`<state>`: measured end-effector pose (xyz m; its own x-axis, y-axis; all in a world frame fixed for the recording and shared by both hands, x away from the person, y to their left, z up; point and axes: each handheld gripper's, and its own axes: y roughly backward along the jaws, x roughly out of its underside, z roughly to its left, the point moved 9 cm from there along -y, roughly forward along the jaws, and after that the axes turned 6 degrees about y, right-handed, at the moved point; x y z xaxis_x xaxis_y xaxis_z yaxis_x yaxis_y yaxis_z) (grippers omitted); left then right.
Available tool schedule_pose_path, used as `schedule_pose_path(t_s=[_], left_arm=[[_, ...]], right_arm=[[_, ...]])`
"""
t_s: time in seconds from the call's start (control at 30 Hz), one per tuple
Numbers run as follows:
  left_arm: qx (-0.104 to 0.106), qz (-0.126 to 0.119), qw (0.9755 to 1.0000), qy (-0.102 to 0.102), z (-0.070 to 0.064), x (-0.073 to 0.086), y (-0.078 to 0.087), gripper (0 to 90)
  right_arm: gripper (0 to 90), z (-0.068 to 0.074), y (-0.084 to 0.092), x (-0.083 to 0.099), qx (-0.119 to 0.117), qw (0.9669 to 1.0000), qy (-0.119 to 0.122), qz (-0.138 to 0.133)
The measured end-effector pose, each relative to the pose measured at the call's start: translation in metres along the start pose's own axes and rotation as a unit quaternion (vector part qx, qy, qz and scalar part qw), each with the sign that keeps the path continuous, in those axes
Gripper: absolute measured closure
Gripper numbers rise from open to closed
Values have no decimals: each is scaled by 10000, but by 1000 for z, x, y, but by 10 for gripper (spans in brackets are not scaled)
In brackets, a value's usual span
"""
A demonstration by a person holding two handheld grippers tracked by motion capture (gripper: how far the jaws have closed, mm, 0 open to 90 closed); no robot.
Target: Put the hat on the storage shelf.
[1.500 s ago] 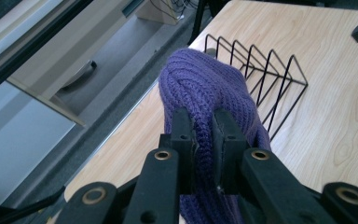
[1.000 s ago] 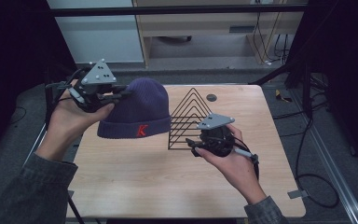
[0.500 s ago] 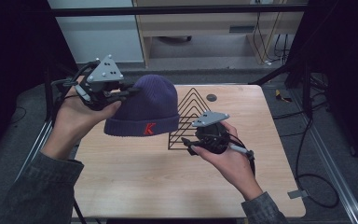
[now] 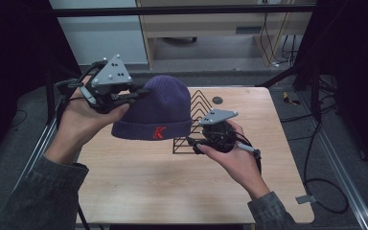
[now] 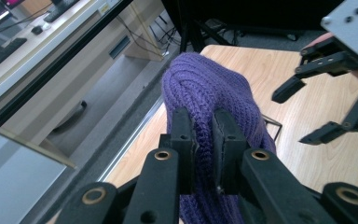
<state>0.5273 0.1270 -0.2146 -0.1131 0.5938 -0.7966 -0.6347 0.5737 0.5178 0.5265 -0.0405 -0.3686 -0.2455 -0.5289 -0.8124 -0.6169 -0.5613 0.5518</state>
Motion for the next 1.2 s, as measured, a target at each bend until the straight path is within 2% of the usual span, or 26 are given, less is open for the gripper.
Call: schedule_pose_path(t_s=[0.23,0.3,0.37,0.57,0.67,0.7,0.87,0.9,1.07,1.1,1.13,1.2], left_arm=[[110,-140,9998,-61,-7,-5,-1,806],[126,-193,9996,-135,-9,-6,-2,806],[172,-288,9993,-172,-11,-9,-4,806],[241,-376,9987,-230,-14,-13,-7,806],[278,-401,9985,-230,-14,-15,-8,805],[335,-450,9983,-142,-14,-16,-12,805],[370,-523,9979,-94,-13,-18,-18,805],[390,-550,9977,-52,-11,-19,-20,805],[417,-631,9971,105,-7,-22,-26,805],[417,-631,9971,105,-7,-22,-26,805],[407,-643,9970,147,-6,-24,-29,805],[385,-647,9970,157,-5,-24,-30,805]], right_arm=[[286,-7,-3,-1,-118,9999,-51,-22],[286,-8,-4,-1,-138,9999,-36,-37],[286,-10,-5,0,-160,9999,-25,-18],[292,-15,-8,3,-232,9997,-58,32],[303,-17,-10,5,-290,9995,-110,48],[332,-19,-11,5,-364,9993,-110,27],[377,-20,-13,2,-484,9988,-92,-17],[443,-20,-13,0,-518,9986,-55,-25],[649,-21,-11,-1,-547,9985,4,-33],[649,-21,-11,-1,-547,9985,4,-33],[706,-22,-9,-3,-574,9983,33,-69],[732,-24,-8,-3,-558,9984,53,-63]])
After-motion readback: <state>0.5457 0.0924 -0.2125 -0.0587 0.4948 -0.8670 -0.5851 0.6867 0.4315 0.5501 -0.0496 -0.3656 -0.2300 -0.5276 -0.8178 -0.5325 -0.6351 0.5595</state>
